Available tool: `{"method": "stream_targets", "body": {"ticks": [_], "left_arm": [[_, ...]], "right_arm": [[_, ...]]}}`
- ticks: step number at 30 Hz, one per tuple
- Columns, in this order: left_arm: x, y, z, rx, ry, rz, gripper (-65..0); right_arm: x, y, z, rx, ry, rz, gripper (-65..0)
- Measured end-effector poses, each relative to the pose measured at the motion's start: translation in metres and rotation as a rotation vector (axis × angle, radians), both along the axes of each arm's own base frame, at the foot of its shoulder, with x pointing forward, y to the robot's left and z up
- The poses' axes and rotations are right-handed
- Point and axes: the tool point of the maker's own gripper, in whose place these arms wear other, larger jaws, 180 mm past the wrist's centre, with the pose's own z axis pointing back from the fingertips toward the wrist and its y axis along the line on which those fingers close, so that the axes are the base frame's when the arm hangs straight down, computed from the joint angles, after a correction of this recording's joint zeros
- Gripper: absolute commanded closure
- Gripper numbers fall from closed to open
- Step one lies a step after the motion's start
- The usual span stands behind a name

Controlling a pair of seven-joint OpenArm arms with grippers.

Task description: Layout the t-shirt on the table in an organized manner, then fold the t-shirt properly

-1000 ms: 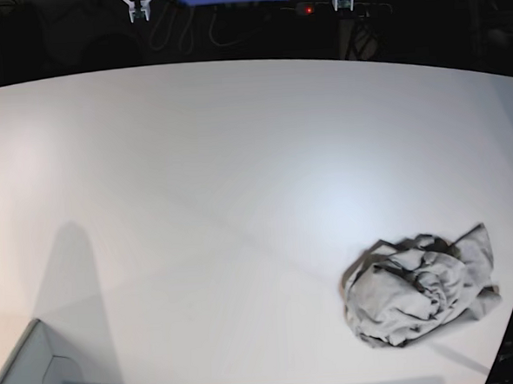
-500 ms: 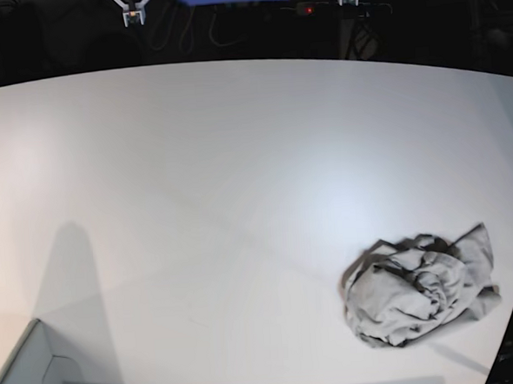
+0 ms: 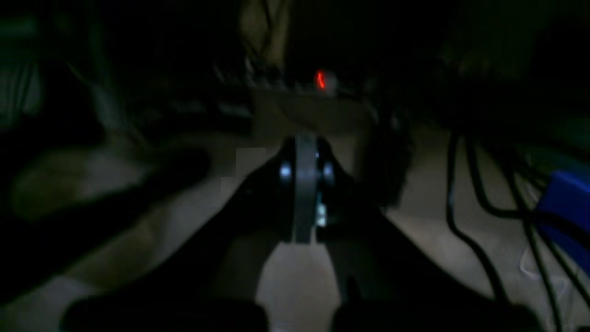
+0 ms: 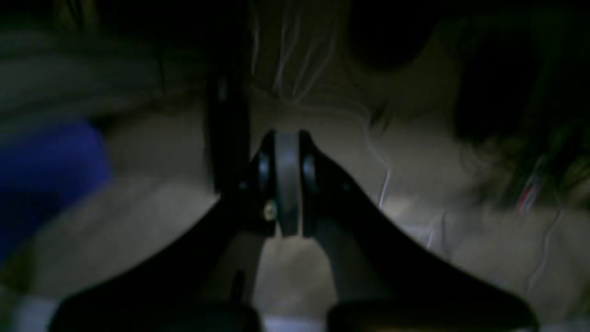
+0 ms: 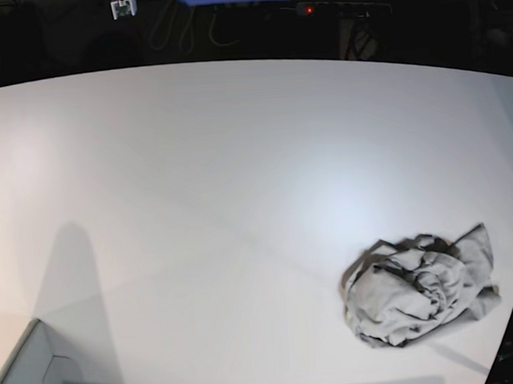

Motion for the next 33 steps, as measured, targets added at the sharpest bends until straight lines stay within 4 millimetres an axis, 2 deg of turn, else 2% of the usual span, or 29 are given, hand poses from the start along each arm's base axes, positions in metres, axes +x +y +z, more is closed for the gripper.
{"method": "stream_targets", "body": {"ticks": [3, 6, 11, 14, 17, 20, 22, 27, 30, 33], "left_arm": [[0.016, -0.006, 0.036, -0.016, -0.094, -0.05, -0.1], [0.039, 0.001, 0.072, 0.014, -0.195, -0.067, -0.1], [0.07, 0.004, 0.12, 0.031, -0.324, -0.069, -0.5], [0.093, 0.002, 0.148, 0.039, -0.413, -0.079, -1.1], [0.114, -0.004, 0.173, 0.034, -0.502, -0.095, -9.6], [0.129, -0.005, 0.184, 0.036, -0.544, -0.097, -21.6], [0.146, -0.005, 0.192, 0.039, -0.594, -0.097, -26.2], [0.189, -0.005, 0.21, 0.046, -0.716, -0.095, -28.0], [0.22, -0.005, 0.221, 0.047, -0.794, -0.096, -28.1], [0.248, -0.003, 0.238, 0.058, -0.876, -0.1, -28.2]], "right_arm": [[0.02, 0.002, 0.035, 0.006, -0.065, 0.02, 0.0], [0.039, 0.001, 0.07, 0.001, -0.115, 0.03, 0.0], [0.078, 0.01, 0.133, 0.022, -0.271, 0.03, 0.0], [0.096, 0.005, 0.158, 0.008, -0.34, 0.027, 0.0], [0.111, 0.008, 0.162, 0.015, -0.376, 0.028, 0.0], [0.134, 0.008, 0.169, 0.015, -0.44, 0.029, 0.0], [0.151, 0.008, 0.174, 0.015, -0.478, 0.026, 0.0], [0.203, 0.017, 0.197, 0.044, -0.621, -0.018, 0.0], [0.219, 0.02, 0.204, 0.055, -0.652, -0.027, 0.0], [0.229, 0.021, 0.202, 0.057, -0.613, -0.044, -7.0]]}}
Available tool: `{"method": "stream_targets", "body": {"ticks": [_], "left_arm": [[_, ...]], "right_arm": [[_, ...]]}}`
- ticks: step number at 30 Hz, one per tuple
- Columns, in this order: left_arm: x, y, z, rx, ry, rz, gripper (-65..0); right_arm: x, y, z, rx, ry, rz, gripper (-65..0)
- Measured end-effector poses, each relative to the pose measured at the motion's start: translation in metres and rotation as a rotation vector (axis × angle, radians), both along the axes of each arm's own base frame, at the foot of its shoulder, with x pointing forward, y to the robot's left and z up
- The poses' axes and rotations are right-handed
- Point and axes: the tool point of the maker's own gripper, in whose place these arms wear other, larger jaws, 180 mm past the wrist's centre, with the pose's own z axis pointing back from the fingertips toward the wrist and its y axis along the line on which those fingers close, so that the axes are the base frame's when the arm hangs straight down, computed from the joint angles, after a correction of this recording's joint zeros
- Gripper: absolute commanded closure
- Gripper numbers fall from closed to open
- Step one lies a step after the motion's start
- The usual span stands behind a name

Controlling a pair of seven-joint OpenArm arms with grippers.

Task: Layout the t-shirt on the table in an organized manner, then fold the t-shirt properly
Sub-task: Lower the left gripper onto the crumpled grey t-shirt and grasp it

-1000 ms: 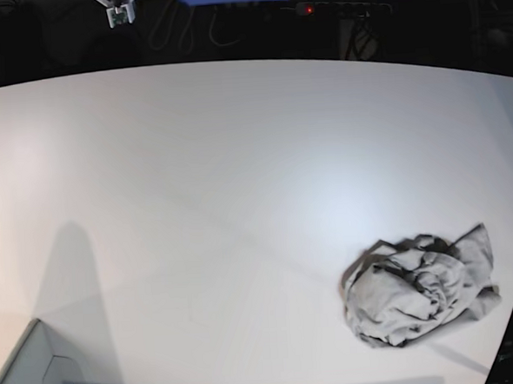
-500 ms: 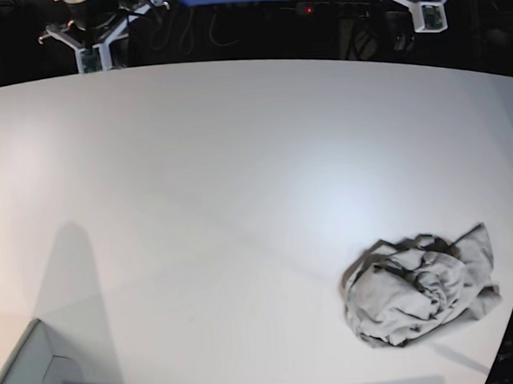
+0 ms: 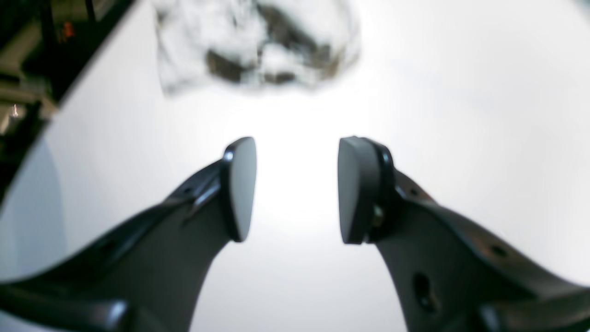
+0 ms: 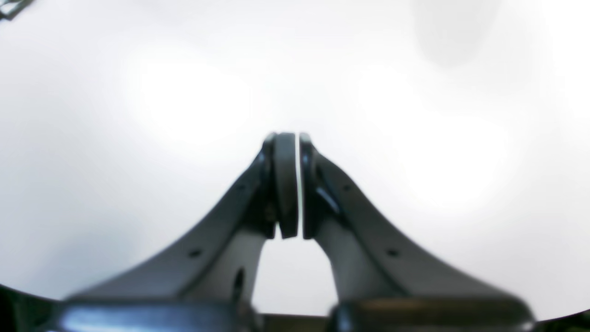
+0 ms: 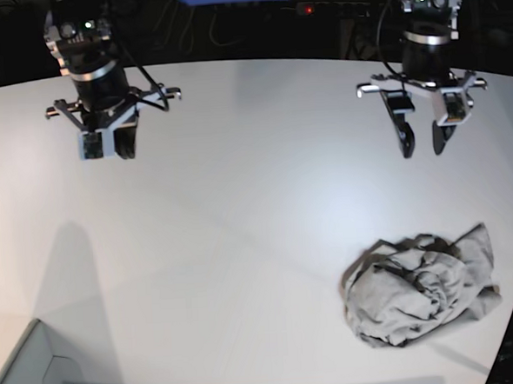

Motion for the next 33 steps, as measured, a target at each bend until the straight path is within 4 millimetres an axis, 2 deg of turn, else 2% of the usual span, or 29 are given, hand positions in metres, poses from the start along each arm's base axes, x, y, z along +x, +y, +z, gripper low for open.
{"method": "stream_targets", "body": {"ticks": [2, 5, 9, 13, 17, 24, 27, 33], "left_arm": [[0.015, 0.001, 0.006, 0.001, -0.036, 0.005, -31.0], [0.042, 0.002, -0.007, -0.021, 0.019, 0.013, -37.1], [0.078, 0.02, -0.012, -0.044, 0.007, 0.065, -43.0], [0.104, 0.056, -0.016, -0.137, -0.019, 0.18, -43.3], [0.133, 0.087, -0.032, -0.229, -0.009, 0.284, -43.4], [0.18, 0.112, -0.056, -0.262, 0.061, 0.333, -43.4], [0.203, 0.112, -0.064, -0.294, 0.094, 0.335, -43.4], [0.223, 0.118, -0.087, -0.348, 0.184, 0.377, -43.4]], "right_arm": [[0.009, 0.005, -0.001, 0.026, 0.029, -0.017, -14.7], [0.023, 0.008, 0.002, 0.039, 0.053, -0.022, -25.9], [0.026, 0.008, 0.003, 0.037, 0.063, -0.022, -33.1], [0.024, 0.006, 0.001, 0.032, 0.069, -0.022, -33.6], [0.013, 0.006, -0.006, 0.032, 0.099, -0.023, -33.6], [-0.005, -0.002, -0.017, -0.003, 0.148, -0.013, -33.6], [-0.008, 0.0, -0.019, 0.008, 0.155, -0.015, -33.6], [-0.012, -0.013, -0.021, -0.012, 0.165, -0.043, -33.6]]}}
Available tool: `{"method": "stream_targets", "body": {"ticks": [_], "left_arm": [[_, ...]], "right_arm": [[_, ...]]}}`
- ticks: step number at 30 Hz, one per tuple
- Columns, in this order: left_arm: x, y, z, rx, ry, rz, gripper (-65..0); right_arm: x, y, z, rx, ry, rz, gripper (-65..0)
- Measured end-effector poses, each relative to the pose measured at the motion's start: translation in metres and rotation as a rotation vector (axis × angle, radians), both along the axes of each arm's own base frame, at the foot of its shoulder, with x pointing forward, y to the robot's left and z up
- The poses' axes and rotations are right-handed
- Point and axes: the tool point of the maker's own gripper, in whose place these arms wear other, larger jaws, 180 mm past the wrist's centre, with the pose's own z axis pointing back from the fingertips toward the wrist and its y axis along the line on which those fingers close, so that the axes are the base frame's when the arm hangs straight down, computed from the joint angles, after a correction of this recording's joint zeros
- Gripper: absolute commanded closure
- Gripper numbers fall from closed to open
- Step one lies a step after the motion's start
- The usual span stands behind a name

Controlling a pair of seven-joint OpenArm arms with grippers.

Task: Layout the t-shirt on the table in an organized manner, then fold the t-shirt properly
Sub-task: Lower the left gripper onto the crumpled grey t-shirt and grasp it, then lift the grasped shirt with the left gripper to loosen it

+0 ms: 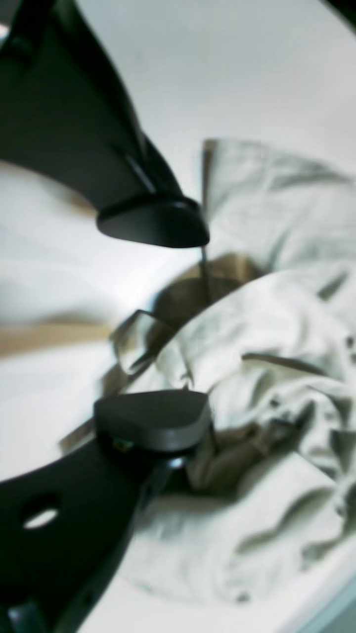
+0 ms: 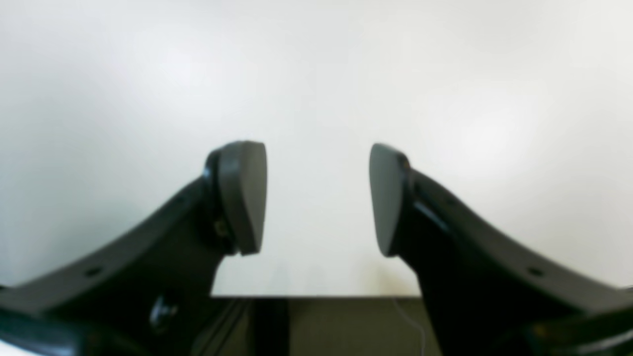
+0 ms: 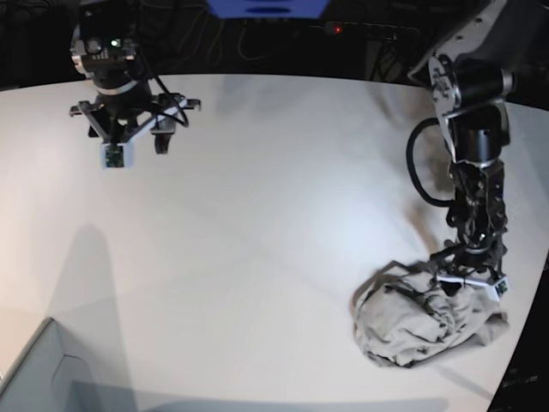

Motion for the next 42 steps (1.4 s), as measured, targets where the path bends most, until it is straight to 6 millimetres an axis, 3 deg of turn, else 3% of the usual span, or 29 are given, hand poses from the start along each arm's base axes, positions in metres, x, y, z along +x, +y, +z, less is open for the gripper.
{"method": "stream_targets", "body": {"ticks": [9, 16, 18, 24, 37, 40, 42], "left_arm": [[0.01, -0.006, -0.025, -0.02, 0.03, 0.038, -43.3], [0.014, -0.008, -0.023, -0.026, 0.027, 0.037, -42.3], [0.017, -0.01, -0.02, -0.029, 0.022, 0.035, -36.9], [0.028, -0.013, -0.01, -0.04, -0.006, 0.037, -0.5], [0.031, -0.024, -0.009, -0.058, -0.015, 0.031, -0.2], [0.02, -0.015, -0.004, -0.032, -0.061, 0.046, -0.2], [0.0, -0.015, -0.009, -0.059, -0.077, 0.071, -0.2]], "right_arm": [[-0.004, 0.001, -0.002, 0.003, 0.013, 0.002, -33.6], [-0.005, 0.001, -0.003, 0.003, 0.017, 0.002, -33.6], [-0.005, 0.001, -0.003, 0.003, 0.018, 0.002, -33.6], [-0.014, 0.001, -0.008, 0.003, 0.043, 0.001, -33.6], [-0.021, 0.001, -0.012, 0.003, 0.061, 0.002, -33.6], [-0.019, 0.001, -0.01, 0.004, 0.055, 0.001, -33.6], [-0.018, 0.002, -0.01, 0.006, 0.052, 0.001, -33.6]]}}
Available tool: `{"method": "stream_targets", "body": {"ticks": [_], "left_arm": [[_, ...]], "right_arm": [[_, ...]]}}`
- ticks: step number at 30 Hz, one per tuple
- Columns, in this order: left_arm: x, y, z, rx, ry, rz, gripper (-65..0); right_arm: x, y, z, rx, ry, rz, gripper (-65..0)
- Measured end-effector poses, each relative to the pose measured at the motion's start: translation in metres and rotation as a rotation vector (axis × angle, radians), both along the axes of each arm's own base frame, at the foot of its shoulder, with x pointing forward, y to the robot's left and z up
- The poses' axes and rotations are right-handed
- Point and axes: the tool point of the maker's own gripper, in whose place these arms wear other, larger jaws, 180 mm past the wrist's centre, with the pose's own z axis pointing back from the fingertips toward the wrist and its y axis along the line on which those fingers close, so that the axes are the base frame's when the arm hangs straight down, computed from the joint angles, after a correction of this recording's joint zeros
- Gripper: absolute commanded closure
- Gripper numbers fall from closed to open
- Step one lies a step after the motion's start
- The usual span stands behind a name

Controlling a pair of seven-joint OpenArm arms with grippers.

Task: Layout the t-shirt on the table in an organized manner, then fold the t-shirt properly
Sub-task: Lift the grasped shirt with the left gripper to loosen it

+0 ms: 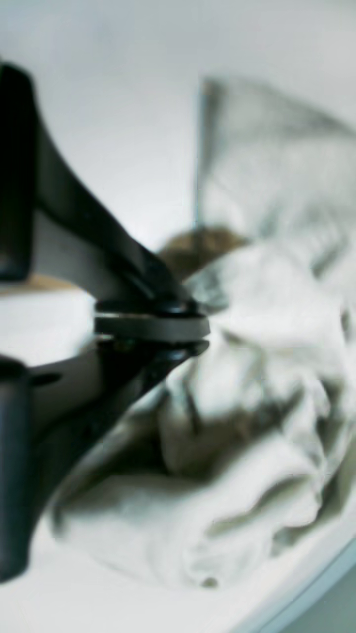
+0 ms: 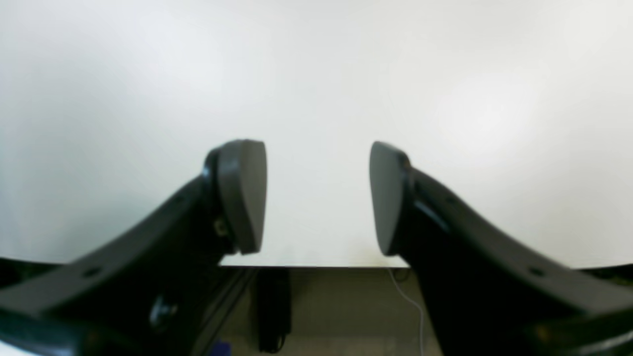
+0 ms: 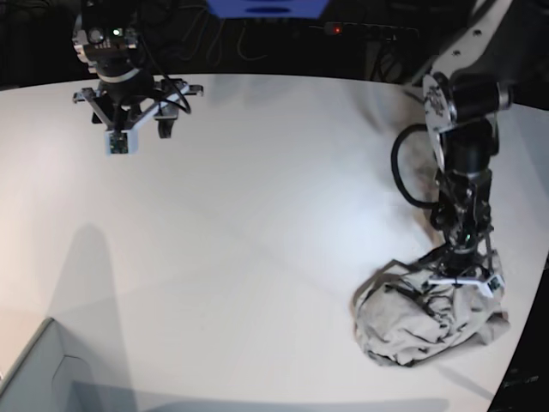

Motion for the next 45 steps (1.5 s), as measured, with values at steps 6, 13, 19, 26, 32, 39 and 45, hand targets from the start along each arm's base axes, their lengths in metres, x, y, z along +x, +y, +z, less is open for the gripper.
{"method": "stream_targets", "body": {"ticks": [6, 13, 19, 26, 32, 39, 45], "left_arm": [[-0.049, -0.011, 0.024, -0.087, -0.067, -0.038, -0.2], [-0.13, -0.046, 0.066, -0.15, -0.162, -0.109, -0.1], [-0.18, -0.074, 0.072, -0.187, -0.163, -0.12, -0.1], [-0.229, -0.036, 0.033, -0.173, -0.025, -0.01, -3.5], [-0.253, -0.023, 0.029, -0.157, 0.012, 0.03, -29.3], [-0.25, 0.004, 0.054, -0.11, -0.059, 0.1, -33.9], [-0.19, 0.013, 0.08, -0.122, -0.207, 0.111, -33.9]], "right_arm": [[-0.001, -0.001, 0.0, -0.002, 0.002, 0.001, -33.6], [0.001, -0.001, 0.001, -0.003, -0.005, 0.003, -33.6], [0.01, -0.004, 0.006, -0.016, -0.031, 0.011, -33.5], [0.018, -0.004, 0.01, -0.022, -0.051, 0.023, -33.5], [0.02, -0.003, 0.011, -0.022, -0.057, 0.023, -33.5], [0.021, -0.003, 0.011, -0.02, -0.058, 0.023, -33.5], [0.014, -0.004, 0.0, -0.021, -0.02, 0.023, -33.5]]}}
